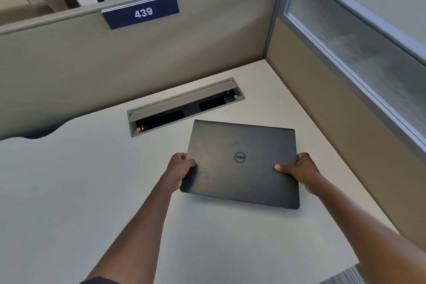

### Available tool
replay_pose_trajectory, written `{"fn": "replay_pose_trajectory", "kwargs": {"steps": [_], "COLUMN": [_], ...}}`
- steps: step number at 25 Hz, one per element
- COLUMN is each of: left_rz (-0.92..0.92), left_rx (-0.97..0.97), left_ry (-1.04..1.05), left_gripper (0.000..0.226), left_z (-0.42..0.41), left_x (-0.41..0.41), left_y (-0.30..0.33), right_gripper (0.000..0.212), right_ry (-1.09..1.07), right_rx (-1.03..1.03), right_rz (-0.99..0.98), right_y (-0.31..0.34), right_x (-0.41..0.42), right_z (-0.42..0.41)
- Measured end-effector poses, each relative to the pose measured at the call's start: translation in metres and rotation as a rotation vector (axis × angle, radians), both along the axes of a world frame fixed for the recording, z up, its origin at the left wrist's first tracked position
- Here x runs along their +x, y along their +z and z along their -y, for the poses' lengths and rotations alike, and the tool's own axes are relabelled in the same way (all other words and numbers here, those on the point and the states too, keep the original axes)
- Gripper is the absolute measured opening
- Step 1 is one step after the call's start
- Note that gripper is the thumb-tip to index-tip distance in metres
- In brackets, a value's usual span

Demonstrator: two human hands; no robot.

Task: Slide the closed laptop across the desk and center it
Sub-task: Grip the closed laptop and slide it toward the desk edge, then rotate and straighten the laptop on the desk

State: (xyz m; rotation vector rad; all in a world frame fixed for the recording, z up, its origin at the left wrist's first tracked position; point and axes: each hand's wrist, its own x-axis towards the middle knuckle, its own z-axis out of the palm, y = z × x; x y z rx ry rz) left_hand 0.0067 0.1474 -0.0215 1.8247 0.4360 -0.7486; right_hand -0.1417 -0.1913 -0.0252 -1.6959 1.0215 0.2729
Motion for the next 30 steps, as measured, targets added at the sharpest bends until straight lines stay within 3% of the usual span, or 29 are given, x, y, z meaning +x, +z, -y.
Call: {"fn": "replay_pose_trajectory", "kwargs": {"steps": [7,11,17,23,30], "left_rz": [0.037,0.025,0.046,0.064,0.051], "left_rx": [-0.056,-0.051,-0.04,0.012,0.076], "left_ry": [0.12,0.176,0.304,0.401,0.427], "left_gripper": [0.017,0.043,0.047,0.024,0.034], "left_z": [-0.091,-0.14,-0.204,-0.252,-0.27], "left_x": [-0.032,-0.053,-0.08,-0.101,-0.114], "left_y": [0.024,0.039,0.047,0.025,0.012], "right_gripper": [0.064,0.073,0.077,0.073,0.07], "right_ry": [0.197,0.278,0.446,0.558,0.647], "right_rx": [-0.034,-0.035,-0.053,-0.102,-0.119], "right_rz": [0.058,0.065,0.06,0.053,0.002], "right_y": [0.024,0.031,0.033,0.025,0.007], "right_x": [0.036,0.059,0.088,0.106,0.115], "right_z": [-0.059,-0.102,-0.164,-0.216,-0.241]}}
